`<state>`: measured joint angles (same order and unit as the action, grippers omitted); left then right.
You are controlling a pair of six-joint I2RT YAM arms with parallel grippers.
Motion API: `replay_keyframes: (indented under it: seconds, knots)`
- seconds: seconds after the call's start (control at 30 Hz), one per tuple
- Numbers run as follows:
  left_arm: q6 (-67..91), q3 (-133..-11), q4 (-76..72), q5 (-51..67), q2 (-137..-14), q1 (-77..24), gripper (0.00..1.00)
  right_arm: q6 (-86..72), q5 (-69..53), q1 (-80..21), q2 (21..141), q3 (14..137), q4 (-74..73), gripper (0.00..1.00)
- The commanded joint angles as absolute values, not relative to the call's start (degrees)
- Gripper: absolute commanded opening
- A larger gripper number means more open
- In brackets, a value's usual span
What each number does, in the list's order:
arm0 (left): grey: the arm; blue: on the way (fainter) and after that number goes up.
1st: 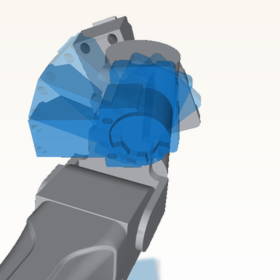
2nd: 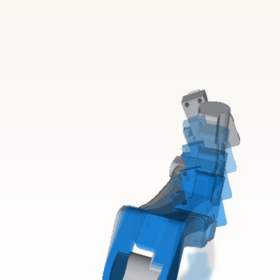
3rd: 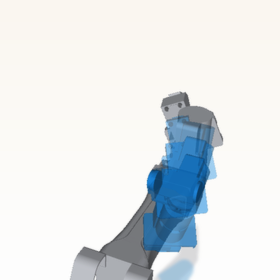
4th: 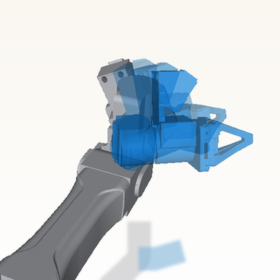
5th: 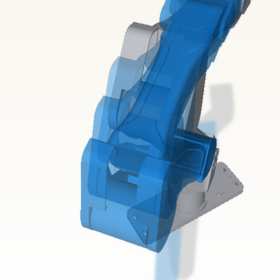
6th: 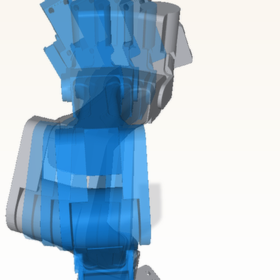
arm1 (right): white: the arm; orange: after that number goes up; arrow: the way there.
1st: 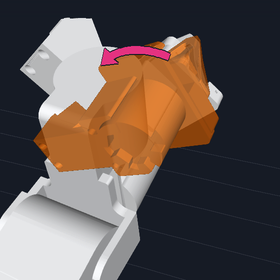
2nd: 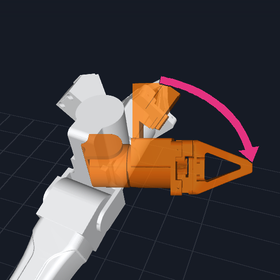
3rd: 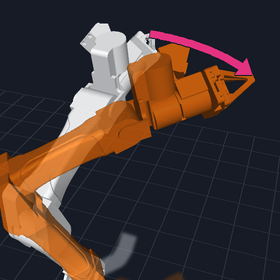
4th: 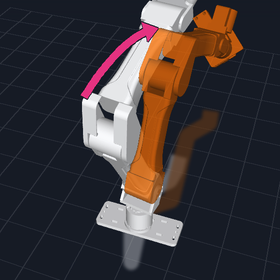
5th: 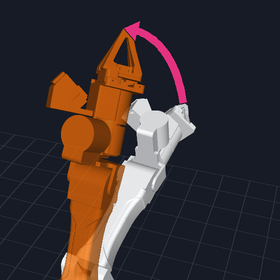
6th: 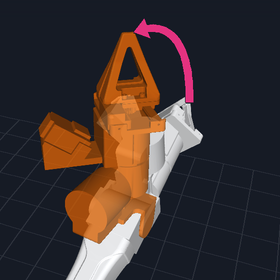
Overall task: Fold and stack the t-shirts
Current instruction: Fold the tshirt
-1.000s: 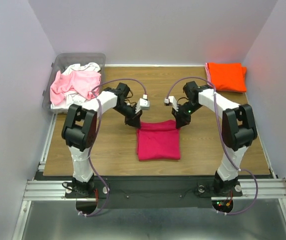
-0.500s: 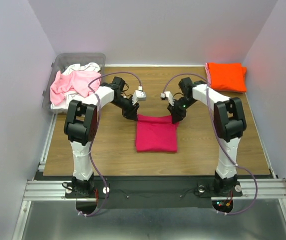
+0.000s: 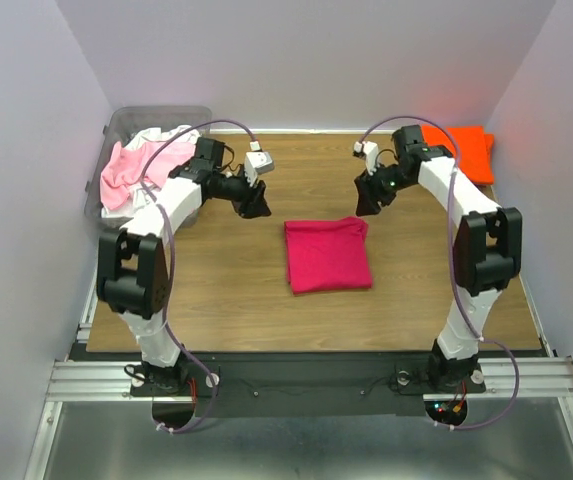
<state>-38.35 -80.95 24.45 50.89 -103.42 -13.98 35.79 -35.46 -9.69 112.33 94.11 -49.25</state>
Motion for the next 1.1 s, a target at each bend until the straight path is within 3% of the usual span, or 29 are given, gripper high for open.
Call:
replay_keyframes:
  seconds: [0.0,0.13,0.2,0.4,0.6,0.63,0.9,1.07]
  knots:
    - [-28.32,-74.99,15.14,55.72,-96.16,-18.79,0.47,26.02,-39.02,-10.55,105.65,92.38,-44.12,0.63]
    - [-16.73,-67.34,1.62,55.54,-94.57,-22.93,0.41,22.60,-44.54,-10.55,102.75,86.67,-41.76,0.27]
    - [-12.59,-66.10,-4.87,55.37,-96.75,-24.25,0.36,19.18,-51.11,-10.63,102.83,82.56,-40.44,0.23]
    - [3.57,-68.28,-20.02,55.55,-106.23,-24.70,0.33,9.51,-60.72,-10.63,109.41,81.12,-29.48,0.21]
    - [10.88,-74.35,-23.55,55.19,-117.58,-23.21,0.33,2.39,-60.99,-10.02,118.72,84.89,-21.71,0.20]
    - [17.95,-74.88,-27.73,54.76,-123.25,-20.94,0.32,0.89,-60.21,-9.41,124.05,86.12,-19.36,0.20]
    - [26.90,-72.86,-35.60,56.95,-126.56,-16.79,0.31,-7.37,-67.23,-5.45,136.92,91.49,-17.05,0.20]
    - [24.44,-71.90,-35.51,58.88,-121.40,-16.26,0.31,-11.15,-70.92,-5.36,132.11,93.25,-17.14,0.27]
